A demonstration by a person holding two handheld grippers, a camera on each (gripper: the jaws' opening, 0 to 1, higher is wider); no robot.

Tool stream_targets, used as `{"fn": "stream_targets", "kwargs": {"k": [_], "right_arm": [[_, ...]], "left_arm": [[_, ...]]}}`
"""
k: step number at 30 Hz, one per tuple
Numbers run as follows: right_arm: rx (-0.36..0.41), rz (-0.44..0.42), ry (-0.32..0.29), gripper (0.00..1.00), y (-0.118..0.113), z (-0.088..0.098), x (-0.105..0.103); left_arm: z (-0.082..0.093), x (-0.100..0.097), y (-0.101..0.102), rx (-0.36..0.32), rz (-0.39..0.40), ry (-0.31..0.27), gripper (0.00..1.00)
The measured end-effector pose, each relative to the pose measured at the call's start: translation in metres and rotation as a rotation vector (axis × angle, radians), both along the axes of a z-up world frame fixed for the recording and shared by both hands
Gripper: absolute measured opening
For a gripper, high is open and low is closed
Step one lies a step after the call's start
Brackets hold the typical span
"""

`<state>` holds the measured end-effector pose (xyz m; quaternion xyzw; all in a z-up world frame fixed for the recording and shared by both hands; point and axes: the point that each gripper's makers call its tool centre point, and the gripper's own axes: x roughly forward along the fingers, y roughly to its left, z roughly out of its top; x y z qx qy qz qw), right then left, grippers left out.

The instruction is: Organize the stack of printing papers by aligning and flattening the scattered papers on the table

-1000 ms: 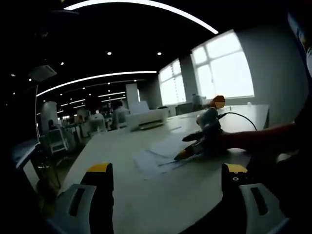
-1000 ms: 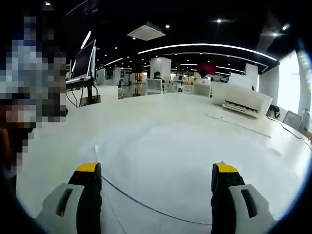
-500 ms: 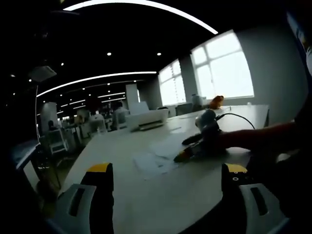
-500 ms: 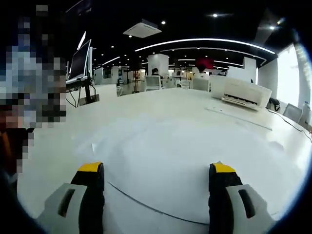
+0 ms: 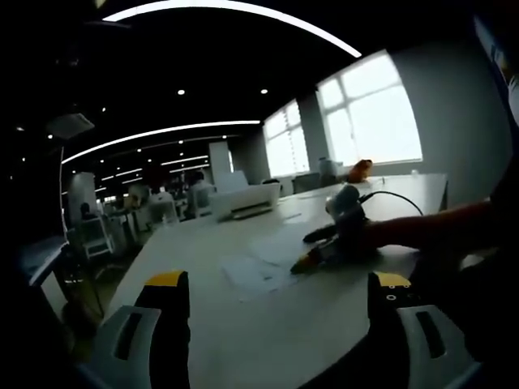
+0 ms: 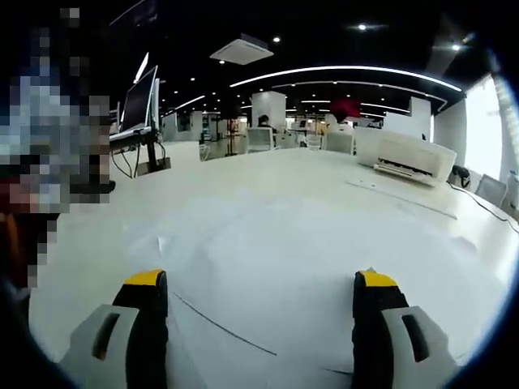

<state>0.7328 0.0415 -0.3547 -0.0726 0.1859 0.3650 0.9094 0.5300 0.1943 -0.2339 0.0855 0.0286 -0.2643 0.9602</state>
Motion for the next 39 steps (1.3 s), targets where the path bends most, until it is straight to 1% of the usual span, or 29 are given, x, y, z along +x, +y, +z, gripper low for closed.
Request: {"fn": "stream_targets", "kwargs": {"k": [4, 7, 9, 10, 11, 13, 14, 16, 19, 23, 32, 39], "right_arm": [[-0.001, -0.002, 0.001, 0.87, -0.001, 0.0, 0.0], [-0.001, -0.029, 0.001, 0.78, -0.007, 0.001, 0.004], [0.0, -0.039, 0.002, 0.75, -0.009, 0.001, 0.006], [0.002, -0.035, 0.003, 0.76, -0.008, 0.001, 0.005], [0.003, -0.024, 0.004, 0.78, -0.006, 0.001, 0.004], [0.01, 0.02, 0.003, 0.9, 0.004, 0.0, -0.003], [-0.01, 0.025, -0.007, 0.9, 0.005, -0.002, -0.004], [0.003, 0.02, 0.006, 0.9, 0.006, -0.004, -0.005], [0.002, 0.028, 0.007, 0.9, 0.007, -0.005, -0.004], [0.0, 0.032, 0.008, 0.87, 0.006, -0.006, -0.003], [0.003, 0.029, 0.009, 0.86, 0.003, -0.004, 0.001], [0.001, 0.015, 0.014, 0.78, -0.004, -0.002, 0.007]], "left_arm": [[0.0, 0.001, 0.0, 0.0, 0.001, 0.0, 0.93], [0.0, 0.0, 0.0, -0.01, -0.002, 0.001, 0.93], [-0.001, 0.0, 0.0, -0.01, -0.003, 0.002, 0.93], [-0.001, 0.0, 0.0, -0.01, -0.004, 0.002, 0.94], [0.0, -0.001, -0.001, -0.011, -0.006, 0.0, 0.94], [0.0, -0.001, -0.001, -0.011, -0.006, -0.001, 0.93], [0.0, 0.0, -0.001, -0.01, -0.004, -0.001, 0.93], [-0.001, 0.0, -0.001, -0.01, -0.004, 0.002, 0.93], [-0.002, -0.001, -0.002, -0.004, -0.006, 0.005, 0.93], [-0.002, -0.001, -0.001, -0.004, -0.005, 0.002, 0.93], [-0.001, -0.001, -0.001, -0.004, -0.003, 0.0, 0.93], [-0.002, -0.001, -0.001, -0.003, -0.003, 0.003, 0.93]]}}
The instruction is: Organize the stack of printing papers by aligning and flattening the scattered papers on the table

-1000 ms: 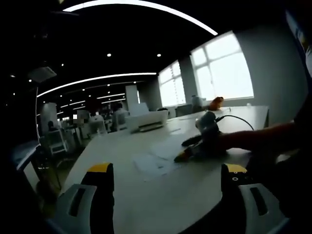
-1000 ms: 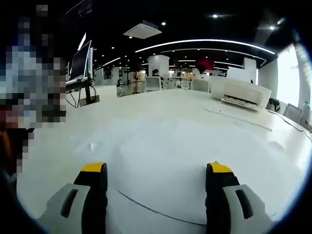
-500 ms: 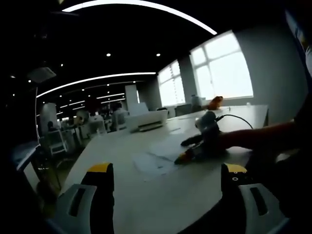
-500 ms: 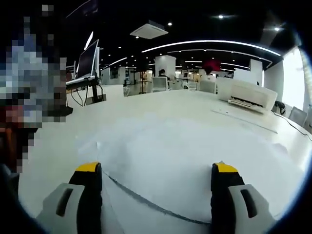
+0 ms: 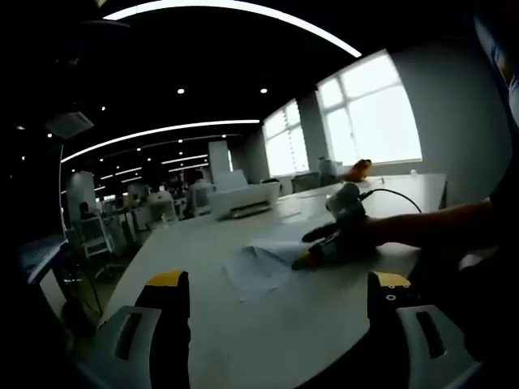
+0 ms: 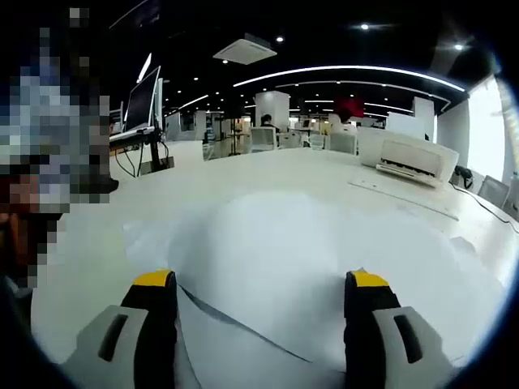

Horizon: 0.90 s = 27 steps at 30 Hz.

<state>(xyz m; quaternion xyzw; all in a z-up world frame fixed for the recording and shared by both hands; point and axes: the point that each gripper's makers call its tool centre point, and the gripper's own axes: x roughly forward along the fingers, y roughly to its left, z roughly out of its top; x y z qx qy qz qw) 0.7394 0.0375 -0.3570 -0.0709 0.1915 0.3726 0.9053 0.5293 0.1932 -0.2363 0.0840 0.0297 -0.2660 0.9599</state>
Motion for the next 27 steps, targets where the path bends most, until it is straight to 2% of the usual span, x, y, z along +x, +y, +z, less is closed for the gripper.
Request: {"fn": "stream_targets", "kwargs": {"k": [6, 9, 11, 13, 21, 27], "right_arm": [[0.031, -0.012, 0.017, 0.73, -0.003, 0.004, 0.002], [0.042, -0.036, 0.026, 0.6, -0.009, 0.005, 0.004], [0.047, -0.045, 0.028, 0.55, -0.012, 0.006, 0.004], [0.054, -0.042, 0.033, 0.55, -0.011, 0.006, 0.003], [0.001, -0.048, -0.003, 0.48, -0.015, 0.004, 0.003], [0.001, -0.045, -0.001, 0.45, -0.017, 0.005, 0.003]], "left_arm": [[-0.001, 0.0, -0.001, -0.001, -0.001, 0.001, 0.93], [-0.001, 0.0, 0.0, 0.001, 0.0, 0.0, 0.93], [0.0, -0.001, 0.0, 0.001, -0.001, 0.0, 0.93], [0.0, 0.0, 0.0, 0.001, 0.0, -0.001, 0.93], [0.0, 0.0, 0.0, 0.007, 0.0, -0.001, 0.93], [0.0, 0.0, 0.0, 0.004, 0.0, -0.003, 0.93]]}}
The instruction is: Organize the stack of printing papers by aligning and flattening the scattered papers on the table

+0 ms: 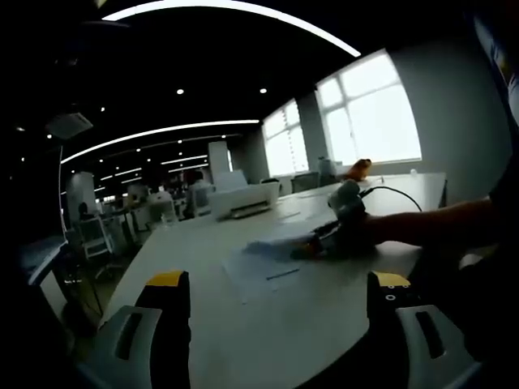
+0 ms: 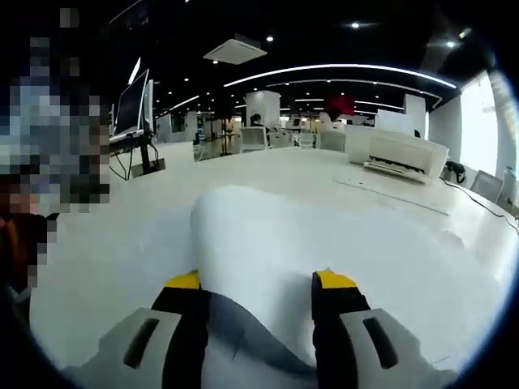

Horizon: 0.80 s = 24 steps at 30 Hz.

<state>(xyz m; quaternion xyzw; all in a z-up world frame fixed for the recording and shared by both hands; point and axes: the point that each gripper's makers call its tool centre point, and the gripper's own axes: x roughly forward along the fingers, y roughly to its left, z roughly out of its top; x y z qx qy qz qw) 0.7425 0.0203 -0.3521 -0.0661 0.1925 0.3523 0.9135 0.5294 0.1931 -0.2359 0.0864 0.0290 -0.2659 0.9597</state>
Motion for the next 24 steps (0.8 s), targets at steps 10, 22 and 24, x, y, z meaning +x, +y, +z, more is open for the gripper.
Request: {"fn": "stream_targets", "kwargs": {"k": [10, 22, 24], "right_arm": [[0.017, -0.036, 0.013, 0.26, -0.009, 0.002, 0.002], [0.083, -0.063, 0.015, 0.15, -0.013, 0.008, 0.0], [0.097, -0.065, 0.017, 0.14, -0.014, 0.01, 0.0]], "left_arm": [[-0.001, 0.0, 0.0, -0.001, 0.0, 0.002, 0.92], [-0.002, -0.001, -0.001, -0.003, -0.003, 0.003, 0.92], [-0.003, -0.001, 0.0, -0.002, -0.002, 0.004, 0.92]]}}
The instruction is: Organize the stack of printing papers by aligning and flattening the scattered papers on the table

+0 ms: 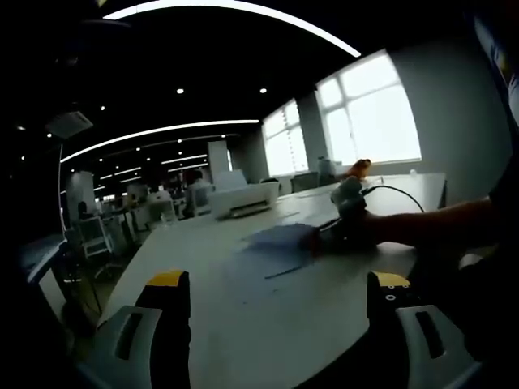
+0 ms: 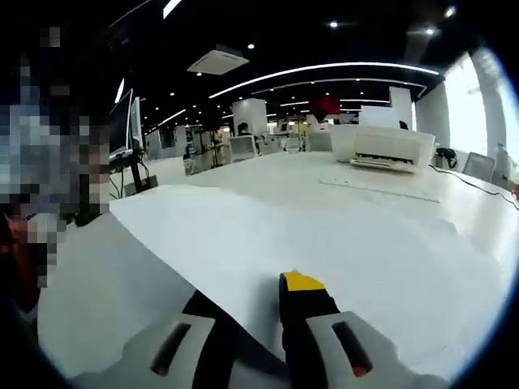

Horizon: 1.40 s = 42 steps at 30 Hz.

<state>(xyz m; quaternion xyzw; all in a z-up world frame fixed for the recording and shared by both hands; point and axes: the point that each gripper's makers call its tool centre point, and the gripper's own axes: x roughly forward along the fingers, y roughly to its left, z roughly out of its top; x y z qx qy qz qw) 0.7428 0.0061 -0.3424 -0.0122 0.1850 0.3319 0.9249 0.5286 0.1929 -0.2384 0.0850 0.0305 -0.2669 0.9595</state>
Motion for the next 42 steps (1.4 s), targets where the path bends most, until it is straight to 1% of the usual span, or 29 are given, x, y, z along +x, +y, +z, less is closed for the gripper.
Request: {"fn": "stream_targets", "kwargs": {"k": [9, 17, 25, 36, 42], "right_arm": [[0.018, -0.003, -0.029, 0.1, -0.002, 0.004, -0.001], [0.093, -0.011, -0.032, 0.08, -0.004, 0.013, -0.001], [0.108, -0.001, -0.043, 0.08, -0.003, 0.015, -0.002], [0.211, -0.003, -0.066, 0.08, -0.008, 0.029, -0.004], [0.227, 0.002, -0.078, 0.08, -0.007, 0.032, -0.005]], "left_arm": [[0.0, 0.0, -0.001, -0.002, -0.003, 0.0, 0.92], [0.0, 0.001, -0.001, -0.006, -0.006, -0.002, 0.93], [0.001, 0.003, 0.0, -0.011, -0.004, -0.003, 0.93], [0.006, 0.002, 0.0, -0.019, -0.005, -0.016, 0.93], [0.007, 0.001, 0.0, -0.019, -0.007, -0.018, 0.93]]}}
